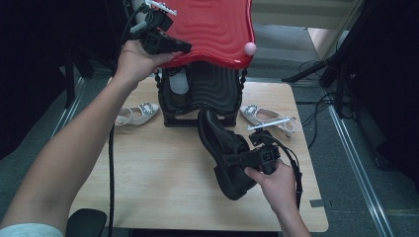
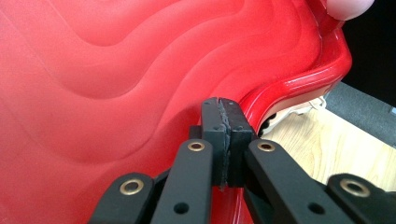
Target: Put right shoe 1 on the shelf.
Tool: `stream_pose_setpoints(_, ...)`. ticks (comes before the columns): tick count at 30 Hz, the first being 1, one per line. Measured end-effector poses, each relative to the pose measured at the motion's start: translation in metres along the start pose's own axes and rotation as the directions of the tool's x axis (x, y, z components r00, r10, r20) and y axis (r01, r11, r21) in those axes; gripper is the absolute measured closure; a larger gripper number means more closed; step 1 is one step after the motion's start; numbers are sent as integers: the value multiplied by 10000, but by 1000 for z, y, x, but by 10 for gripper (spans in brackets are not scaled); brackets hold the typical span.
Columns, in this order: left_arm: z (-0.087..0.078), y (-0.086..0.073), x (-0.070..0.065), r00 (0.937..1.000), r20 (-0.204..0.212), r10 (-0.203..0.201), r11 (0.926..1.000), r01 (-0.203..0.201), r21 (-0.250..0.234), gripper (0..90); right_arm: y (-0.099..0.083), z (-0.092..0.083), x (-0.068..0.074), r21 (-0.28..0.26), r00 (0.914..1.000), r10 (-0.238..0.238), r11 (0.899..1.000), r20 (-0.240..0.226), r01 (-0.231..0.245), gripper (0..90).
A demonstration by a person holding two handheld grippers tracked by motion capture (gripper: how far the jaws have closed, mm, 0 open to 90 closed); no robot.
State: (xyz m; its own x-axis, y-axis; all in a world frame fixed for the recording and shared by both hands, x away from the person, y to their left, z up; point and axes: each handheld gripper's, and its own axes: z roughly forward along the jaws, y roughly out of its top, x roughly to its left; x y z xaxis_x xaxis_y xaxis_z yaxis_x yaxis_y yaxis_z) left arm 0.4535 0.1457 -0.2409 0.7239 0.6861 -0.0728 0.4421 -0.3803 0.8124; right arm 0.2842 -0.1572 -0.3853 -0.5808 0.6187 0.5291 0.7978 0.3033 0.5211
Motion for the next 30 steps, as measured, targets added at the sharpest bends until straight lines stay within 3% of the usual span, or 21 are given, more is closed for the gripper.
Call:
stream_pose_setpoints(4,0,0,1,10000,4,19,10000,-19,21,900,13,-8,3,-488,9999,-57,9988,148,64,875)
stream_pose_setpoints(7,0,0,0,10000,-13,52,10000,-52,7,900,27,-11,4,-825,9983,-271,9961,517,313,872)
stream_pose_setpoints(13,-1,-1,0,10000,-47,83,9999,-83,-77,900,62,-1,-1,-1578,9929,-243,9865,1163,427,872)
stream_pose_setpoints(16,-1,-3,0,10000,-40,69,9999,-70,-155,900,77,8,-1,-1812,9879,-322,9816,1519,598,870)
stream_pose_setpoints(20,-1,-3,0,10000,-28,20,9999,-20,-131,900,97,23,-4,-2118,9735,-328,9739,2265,821,869)
stream_pose_setpoints(24,-1,-3,0,9999,-47,93,9998,-94,-155,900,105,30,-9,-2372,9680,-189,9681,2502,802,870)
stream_pose_setpoints(25,-1,-3,0,9999,-36,107,9998,-107,-156,900,106,32,-10,-2500,9693,-193,9647,2450,824,871)
stream_pose_setpoints(26,-1,-3,0,9999,-22,123,9998,-123,-138,900,109,36,-10,-2745,9649,-212,9568,2619,955,871)
stream_pose_setpoints(27,-2,-3,0,9998,-37,174,9998,-174,-106,900,109,36,-10,-2745,9649,-212,9568,2619,955,871)
stream_pose_setpoints(30,-2,-3,-1,9997,-81,242,9997,-243,-92,900,112,44,-6,-2989,9508,-347,9452,3078,1313,870)
